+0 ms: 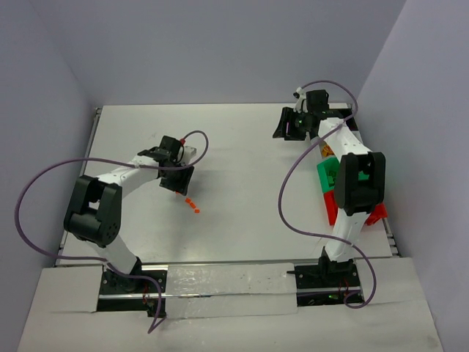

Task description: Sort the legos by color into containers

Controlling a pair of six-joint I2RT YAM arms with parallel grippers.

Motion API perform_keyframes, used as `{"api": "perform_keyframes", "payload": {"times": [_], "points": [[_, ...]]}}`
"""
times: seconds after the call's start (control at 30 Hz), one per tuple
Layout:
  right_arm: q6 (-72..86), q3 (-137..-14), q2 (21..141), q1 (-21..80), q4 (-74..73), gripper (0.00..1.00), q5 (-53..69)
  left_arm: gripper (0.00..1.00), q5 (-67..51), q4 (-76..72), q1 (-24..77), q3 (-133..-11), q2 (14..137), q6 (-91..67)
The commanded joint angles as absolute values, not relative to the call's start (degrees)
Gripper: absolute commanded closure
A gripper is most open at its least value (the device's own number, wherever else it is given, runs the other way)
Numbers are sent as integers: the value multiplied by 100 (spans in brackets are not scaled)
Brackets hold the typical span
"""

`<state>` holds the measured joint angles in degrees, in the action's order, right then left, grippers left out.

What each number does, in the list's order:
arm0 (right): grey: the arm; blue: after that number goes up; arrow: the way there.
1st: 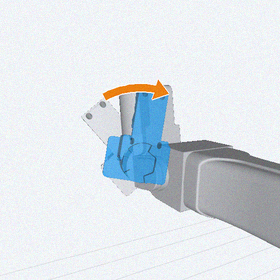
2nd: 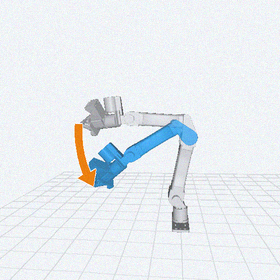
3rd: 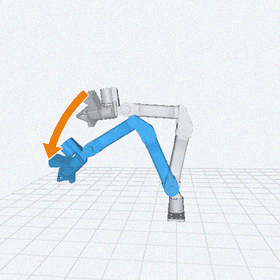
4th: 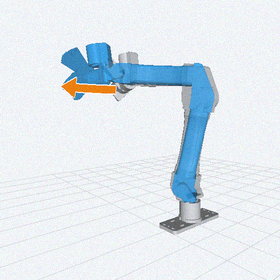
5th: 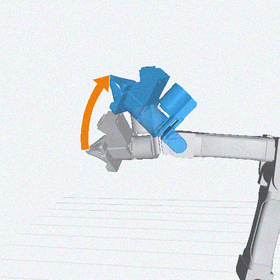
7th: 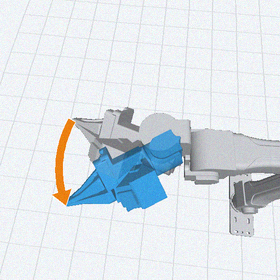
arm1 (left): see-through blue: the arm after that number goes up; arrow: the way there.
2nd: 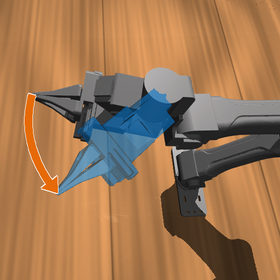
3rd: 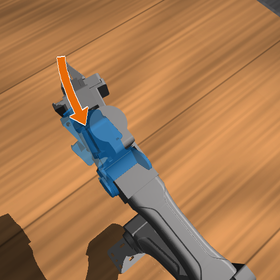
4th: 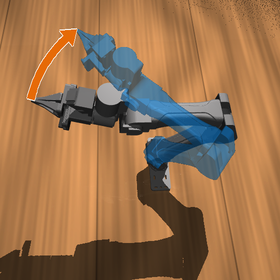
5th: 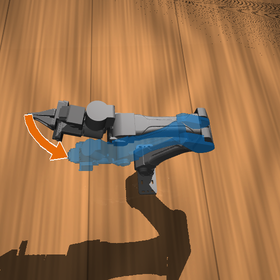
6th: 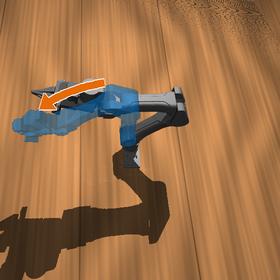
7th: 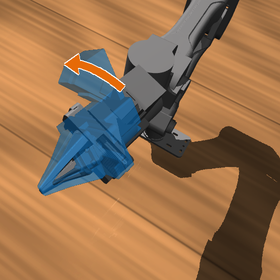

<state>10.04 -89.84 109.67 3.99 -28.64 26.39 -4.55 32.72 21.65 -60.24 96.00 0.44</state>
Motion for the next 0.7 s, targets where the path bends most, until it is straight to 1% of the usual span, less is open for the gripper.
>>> {"api": "perform_keyframes", "payload": {"times": [0.0, 0.13, 0.43, 0.67], "points": [[1032, -8912, 10573, 429, -2663, 39, 2744, 44, -156, 3059, 2162, -6298, 9603, -204], [1054, -8937, 10616, 422, -2672, 39, 2777, 47, -81, 3085, 2162, -6268, 9707, -219], [1066, -8918, 10602, 431, -2663, 39, 2836, 47, -33, 3146, 2130, -6305, 10003, -270], [1050, -8873, 10547, 426, -2672, 39, 2835, 50, -26, 3142, 2074, -6403, 10183, -299]]}}
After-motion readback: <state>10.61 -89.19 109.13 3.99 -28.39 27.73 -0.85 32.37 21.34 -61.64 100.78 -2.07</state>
